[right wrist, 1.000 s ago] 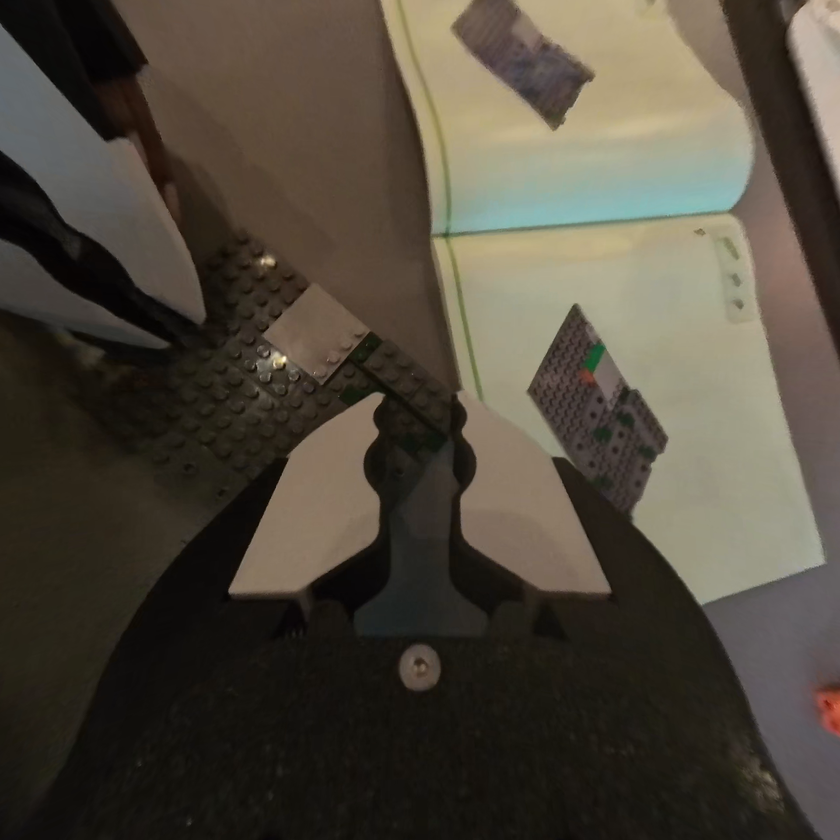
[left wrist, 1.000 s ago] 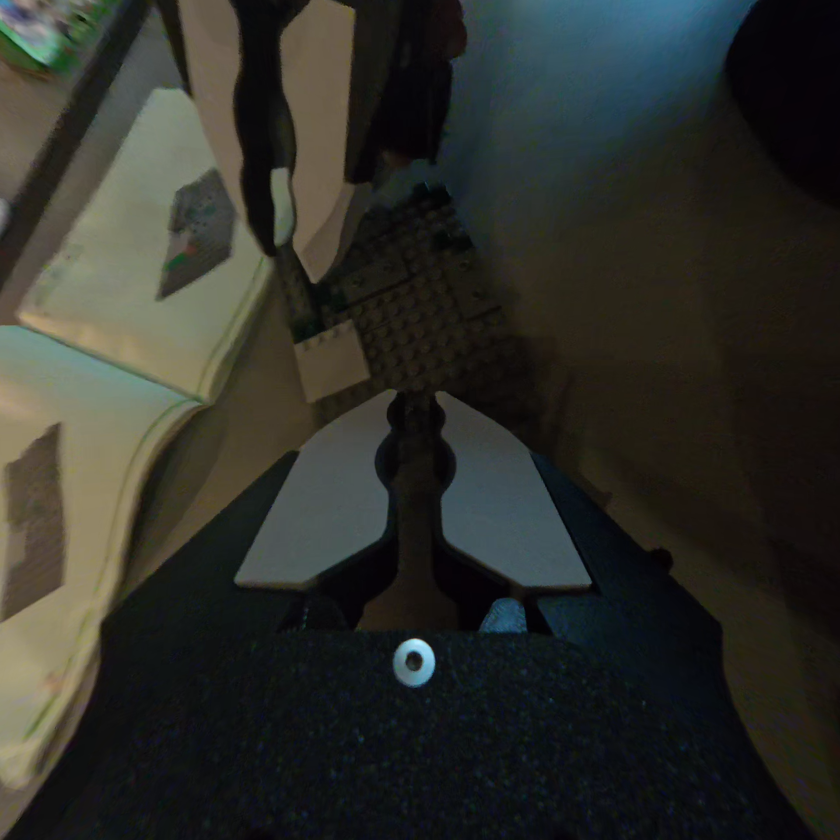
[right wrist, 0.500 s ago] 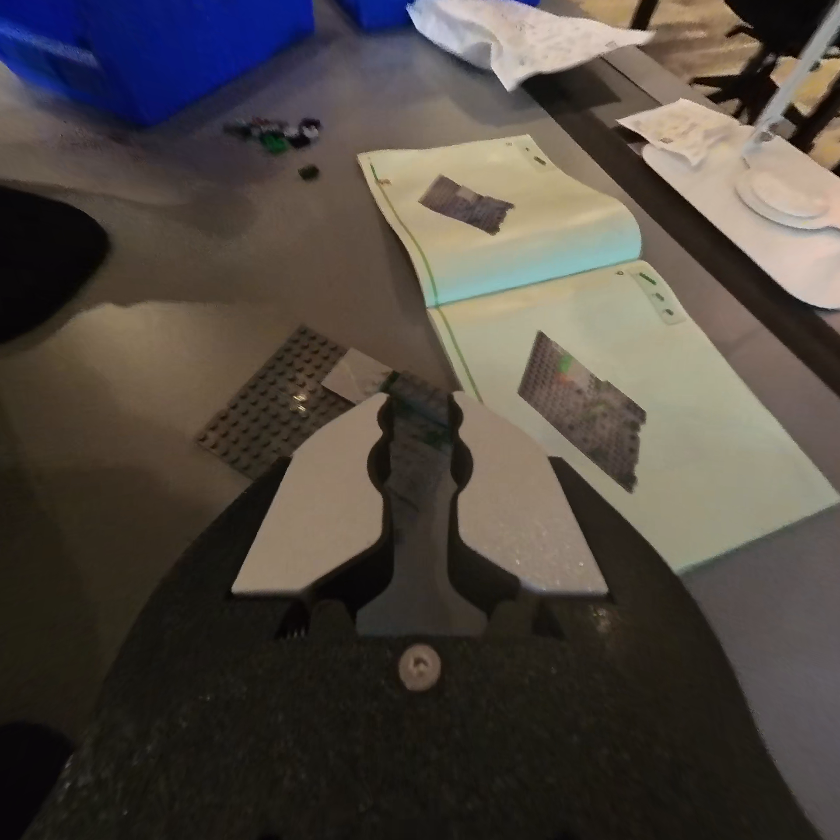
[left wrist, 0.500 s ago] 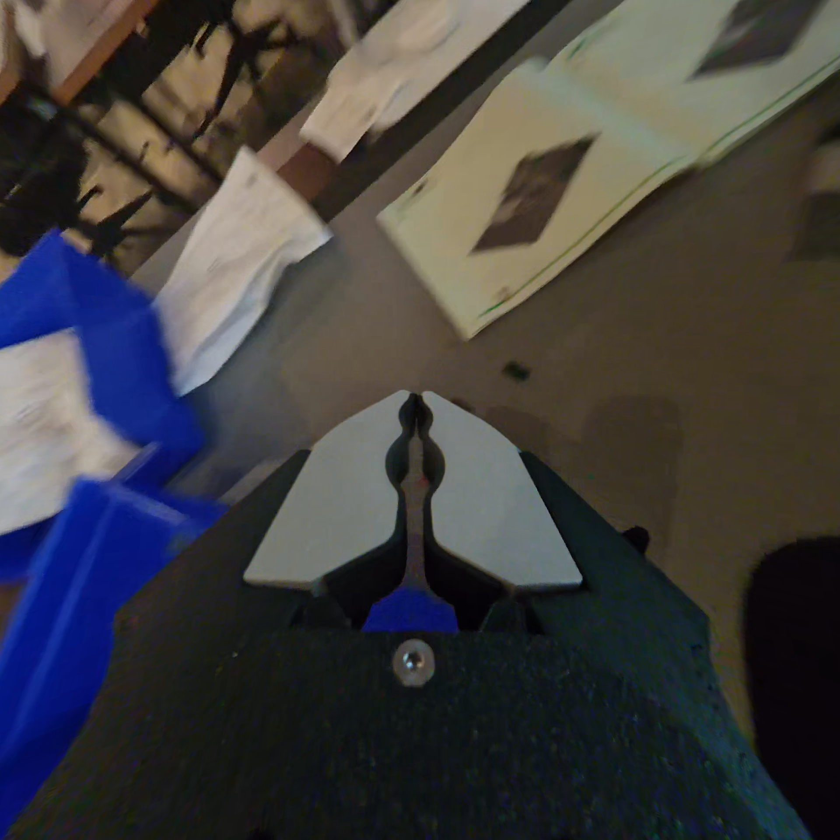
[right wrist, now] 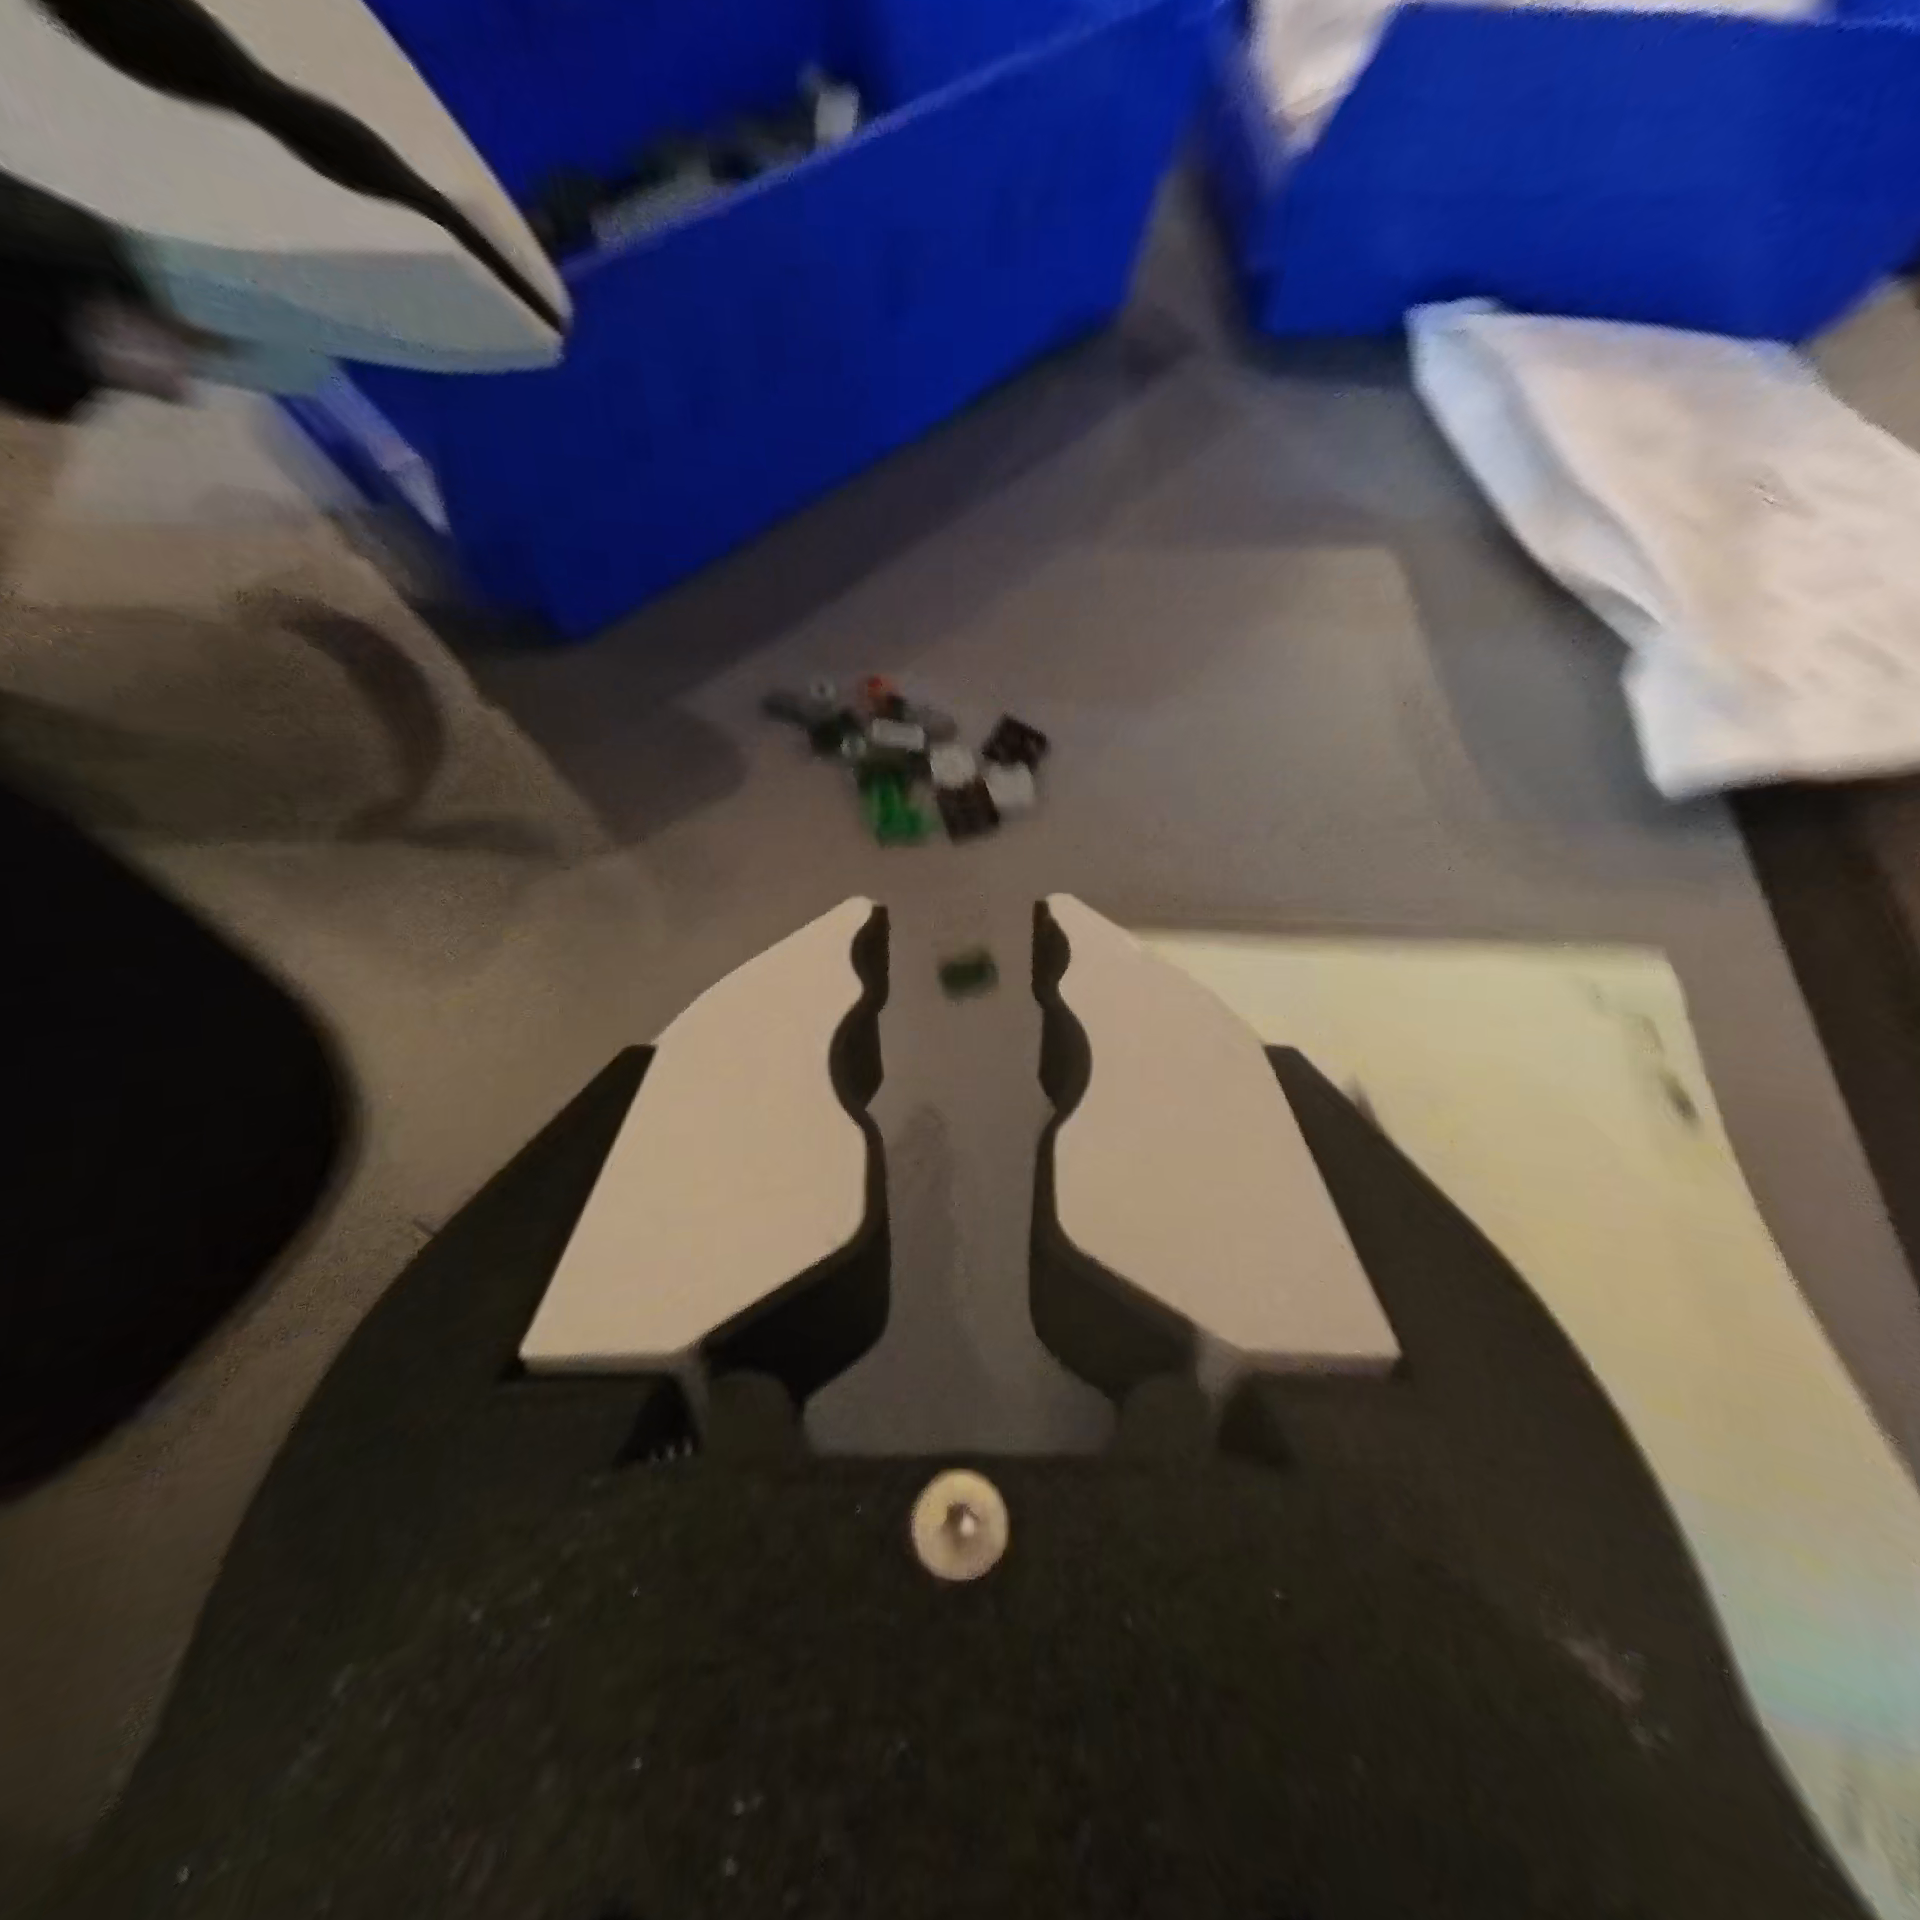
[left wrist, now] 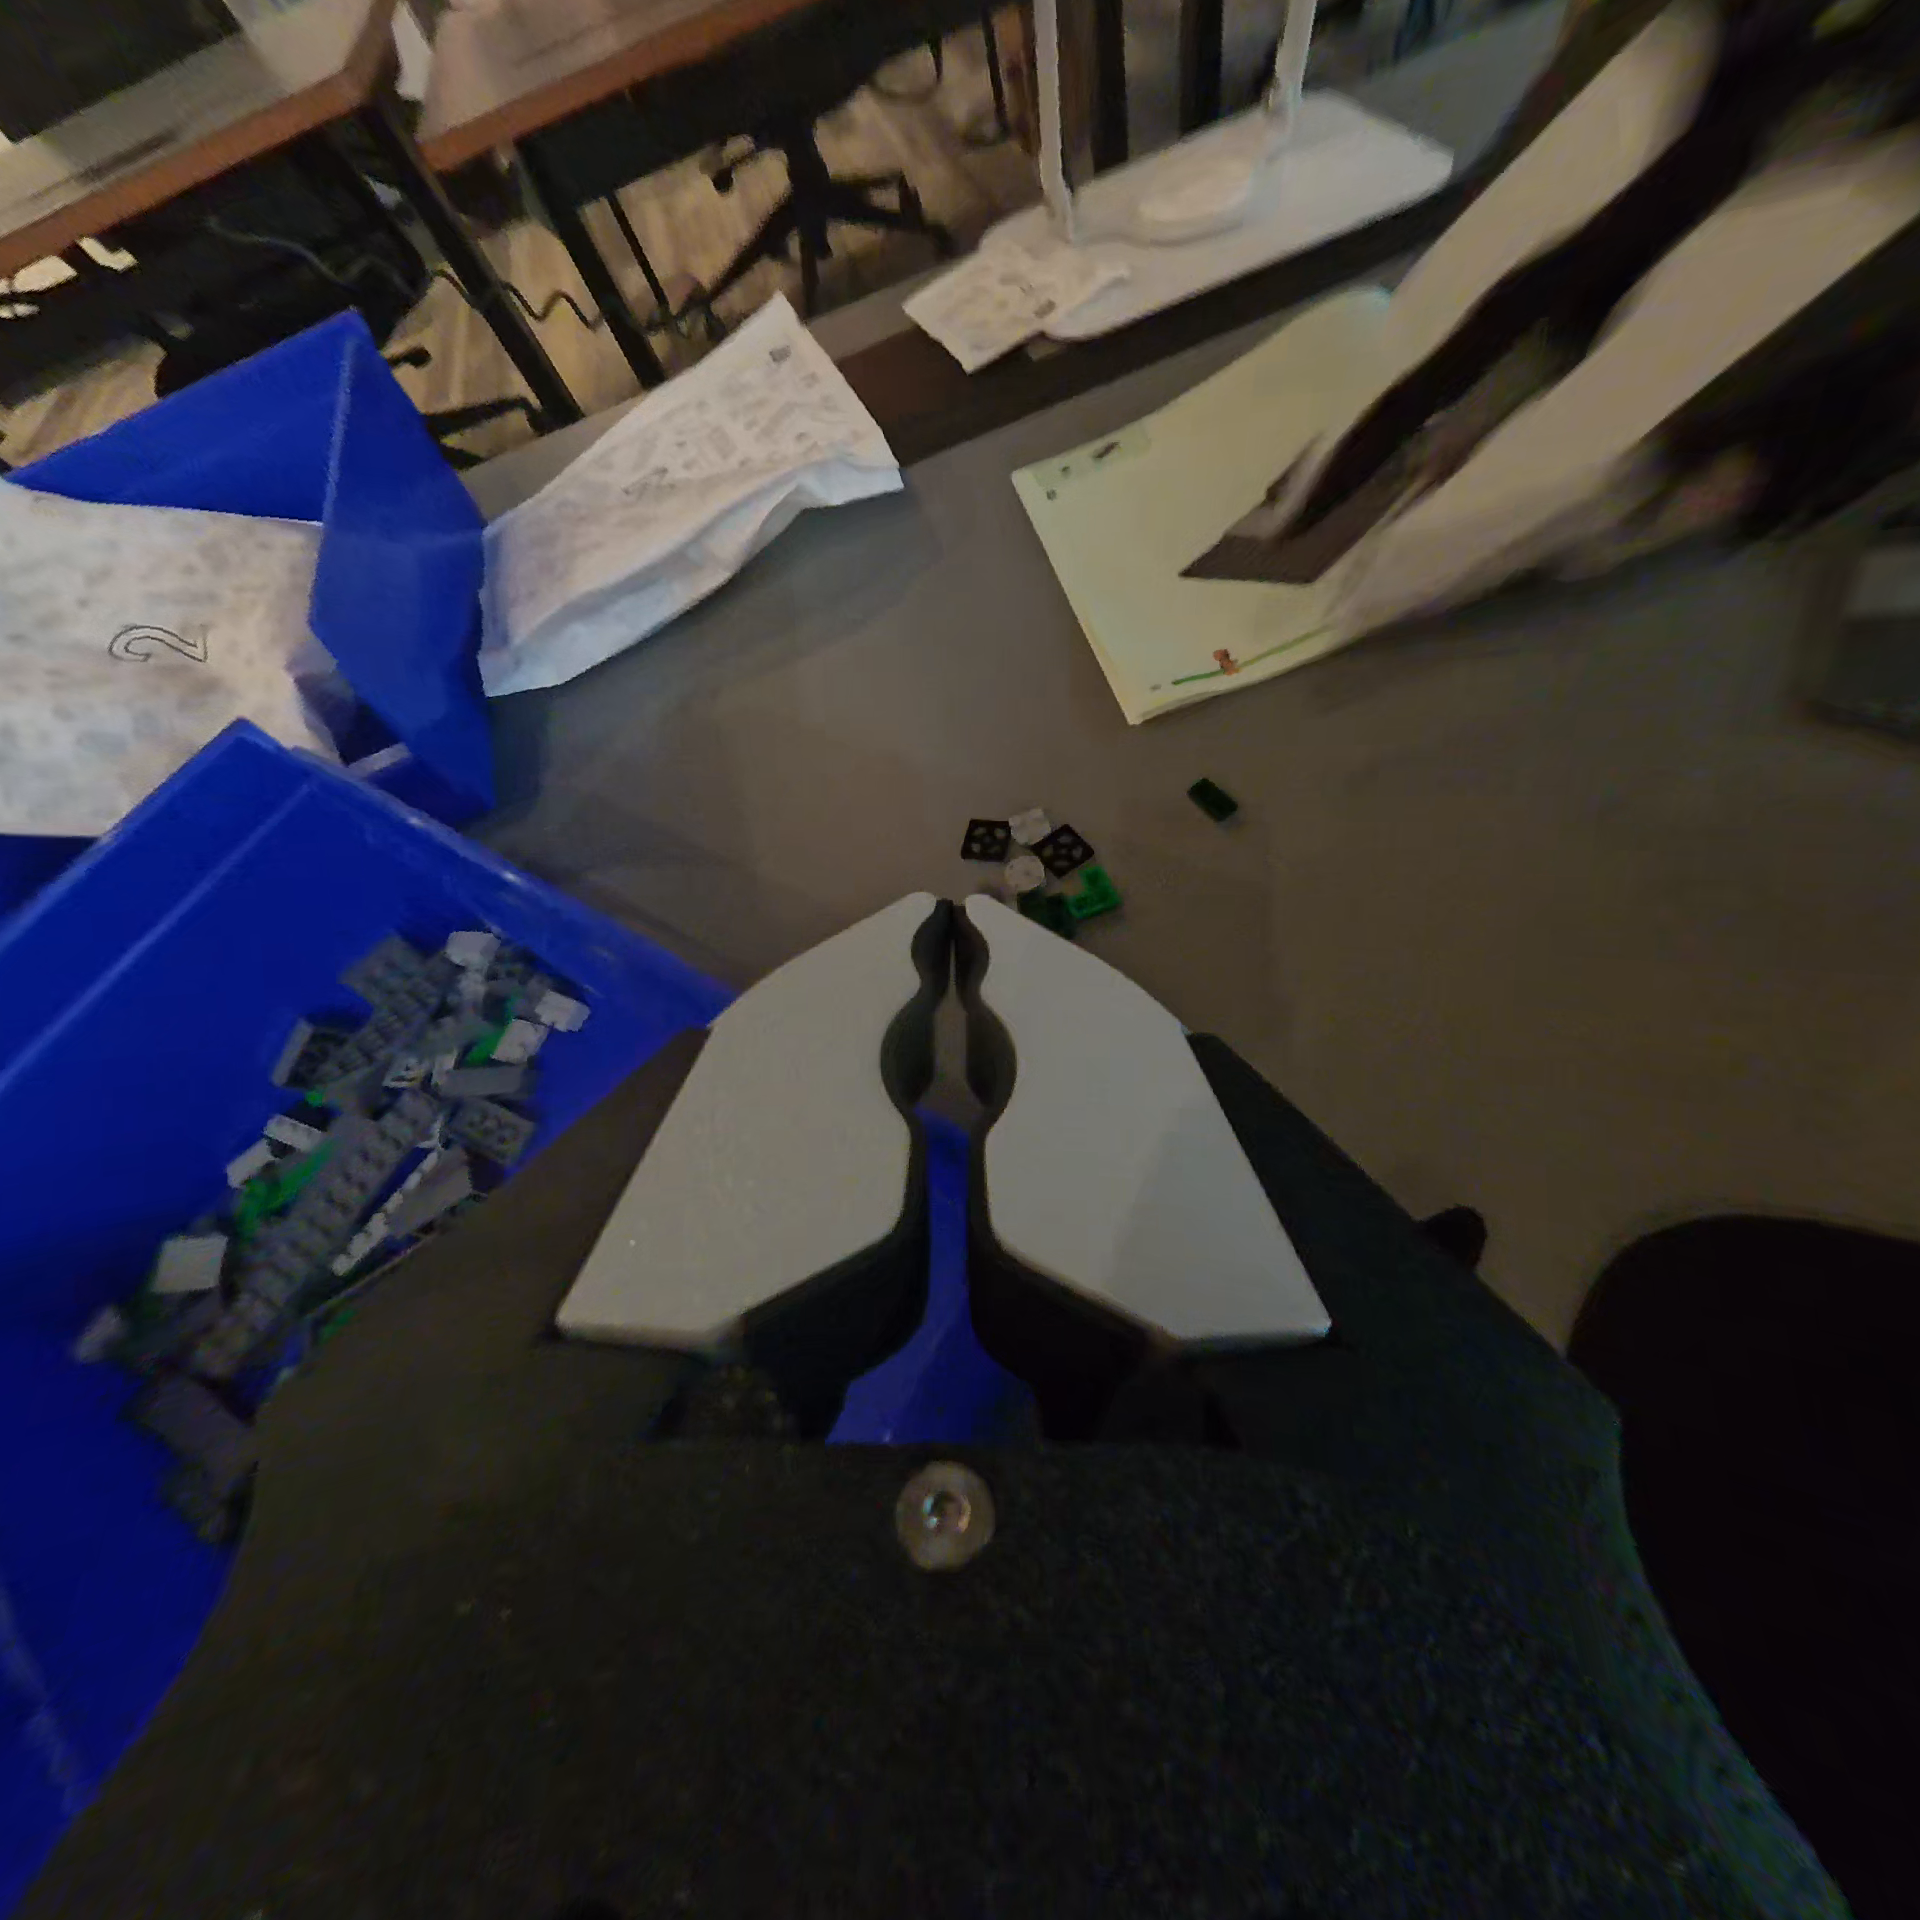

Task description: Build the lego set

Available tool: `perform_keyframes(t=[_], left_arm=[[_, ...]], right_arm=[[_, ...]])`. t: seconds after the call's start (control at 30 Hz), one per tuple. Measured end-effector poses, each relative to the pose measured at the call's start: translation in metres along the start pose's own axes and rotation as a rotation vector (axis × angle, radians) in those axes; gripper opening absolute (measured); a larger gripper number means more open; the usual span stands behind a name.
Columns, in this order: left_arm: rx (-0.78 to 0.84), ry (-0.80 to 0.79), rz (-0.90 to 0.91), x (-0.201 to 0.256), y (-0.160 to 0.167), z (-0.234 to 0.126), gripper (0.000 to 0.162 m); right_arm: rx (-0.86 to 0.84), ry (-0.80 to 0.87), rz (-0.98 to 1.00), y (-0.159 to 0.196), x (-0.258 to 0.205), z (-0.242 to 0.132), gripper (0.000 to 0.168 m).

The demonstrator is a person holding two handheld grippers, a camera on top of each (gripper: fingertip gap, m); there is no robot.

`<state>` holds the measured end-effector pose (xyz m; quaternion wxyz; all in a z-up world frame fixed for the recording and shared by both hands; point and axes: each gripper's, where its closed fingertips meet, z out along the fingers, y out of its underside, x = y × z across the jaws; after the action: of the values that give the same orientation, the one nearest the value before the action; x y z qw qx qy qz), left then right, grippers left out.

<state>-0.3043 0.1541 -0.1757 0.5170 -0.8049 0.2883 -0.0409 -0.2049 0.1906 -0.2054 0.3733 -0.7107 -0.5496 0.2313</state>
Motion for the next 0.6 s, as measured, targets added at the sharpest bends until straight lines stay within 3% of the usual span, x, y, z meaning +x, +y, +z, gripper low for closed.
perform_keyframes(t=[0.23, 0.43, 0.6], left_arm=[[0.098, 0.024, -0.083, 0.001, 0.007, -0.007, 0.0], [0.178, 0.104, -0.169, 0.008, 0.018, -0.011, 0.0], [0.208, 0.125, -0.172, 0.009, 0.014, -0.016, 0.0]], right_arm=[[-0.114, -0.082, 0.022, 0.002, -0.022, 0.083, 0.022], [-0.2, -0.059, 0.009, 0.013, -0.024, 0.106, 0.014], [-0.252, -0.051, -0.015, 0.021, -0.021, 0.102, 0.006]])
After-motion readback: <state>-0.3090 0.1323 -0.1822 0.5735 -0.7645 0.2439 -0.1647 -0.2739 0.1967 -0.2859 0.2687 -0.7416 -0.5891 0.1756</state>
